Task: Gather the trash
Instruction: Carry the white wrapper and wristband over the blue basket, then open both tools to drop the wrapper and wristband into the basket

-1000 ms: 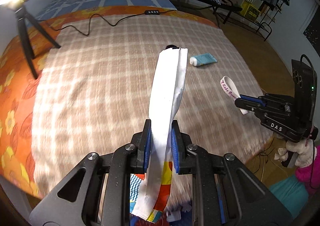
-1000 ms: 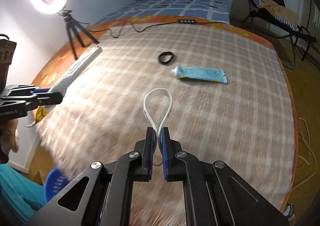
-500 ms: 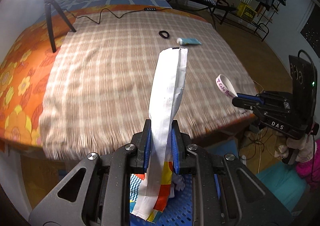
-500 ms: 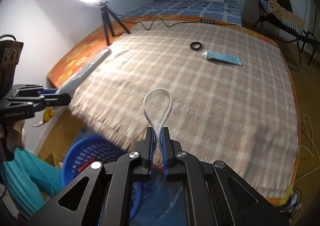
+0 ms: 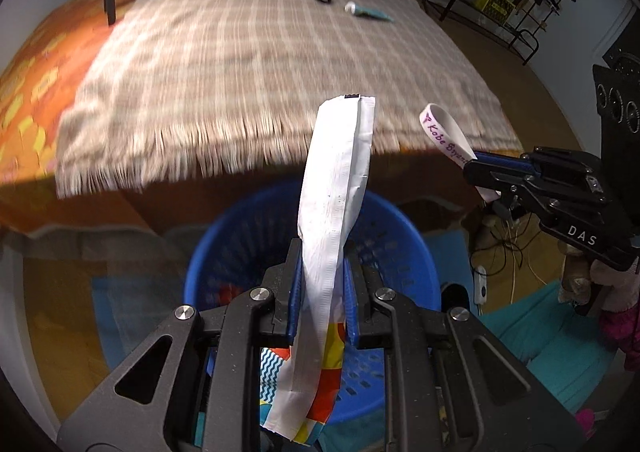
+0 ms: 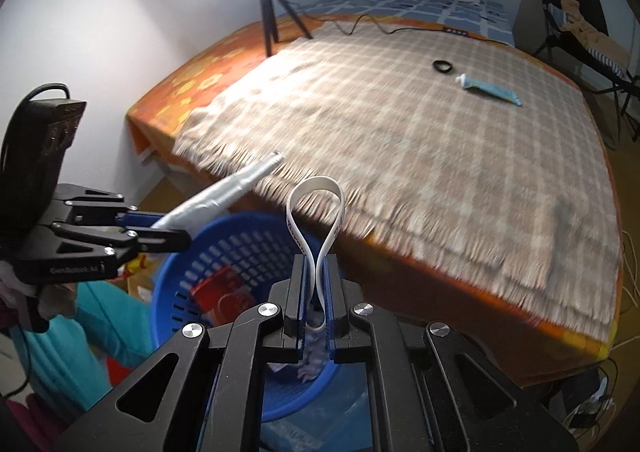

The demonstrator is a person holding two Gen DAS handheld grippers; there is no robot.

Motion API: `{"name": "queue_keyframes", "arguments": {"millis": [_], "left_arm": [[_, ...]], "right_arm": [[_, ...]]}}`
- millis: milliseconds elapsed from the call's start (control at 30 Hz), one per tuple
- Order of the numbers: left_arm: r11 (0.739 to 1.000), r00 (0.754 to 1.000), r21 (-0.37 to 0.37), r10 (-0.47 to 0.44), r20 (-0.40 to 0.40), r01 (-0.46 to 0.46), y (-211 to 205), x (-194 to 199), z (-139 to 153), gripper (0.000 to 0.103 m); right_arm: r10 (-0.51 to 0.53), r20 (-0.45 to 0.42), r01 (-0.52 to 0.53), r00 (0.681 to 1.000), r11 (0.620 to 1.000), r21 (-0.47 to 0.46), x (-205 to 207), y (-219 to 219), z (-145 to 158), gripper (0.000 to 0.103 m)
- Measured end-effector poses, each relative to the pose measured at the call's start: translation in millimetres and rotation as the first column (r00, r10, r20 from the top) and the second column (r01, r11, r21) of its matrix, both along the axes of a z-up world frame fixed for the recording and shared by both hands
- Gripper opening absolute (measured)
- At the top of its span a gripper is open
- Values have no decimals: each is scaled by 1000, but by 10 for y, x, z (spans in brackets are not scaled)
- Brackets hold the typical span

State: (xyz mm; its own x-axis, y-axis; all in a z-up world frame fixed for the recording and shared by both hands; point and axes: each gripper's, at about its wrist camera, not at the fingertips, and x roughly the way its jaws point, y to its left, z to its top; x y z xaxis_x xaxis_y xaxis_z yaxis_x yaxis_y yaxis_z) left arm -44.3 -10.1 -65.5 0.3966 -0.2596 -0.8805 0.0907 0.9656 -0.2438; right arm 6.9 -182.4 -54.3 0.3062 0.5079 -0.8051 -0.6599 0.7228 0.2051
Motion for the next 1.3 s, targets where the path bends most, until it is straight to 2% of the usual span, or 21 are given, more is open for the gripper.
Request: {"name": "queue_keyframes", "arguments": {"millis": [567, 1167, 1300], "left_arm": [[999, 993, -32, 31, -118, -35, 12, -319, -450, 17], [999, 989, -27, 37, -145, -41, -14, -297, -577, 17], [999, 987, -21, 37, -154, -40, -28, -289, -601, 17]], "right_arm": [[61, -74, -65, 995, 997, -51, -367, 213, -398, 6], [63, -109, -70, 992, 995, -65, -388, 266, -530, 6], [62, -117, -70, 991, 995, -64, -384, 274, -551, 20]]}}
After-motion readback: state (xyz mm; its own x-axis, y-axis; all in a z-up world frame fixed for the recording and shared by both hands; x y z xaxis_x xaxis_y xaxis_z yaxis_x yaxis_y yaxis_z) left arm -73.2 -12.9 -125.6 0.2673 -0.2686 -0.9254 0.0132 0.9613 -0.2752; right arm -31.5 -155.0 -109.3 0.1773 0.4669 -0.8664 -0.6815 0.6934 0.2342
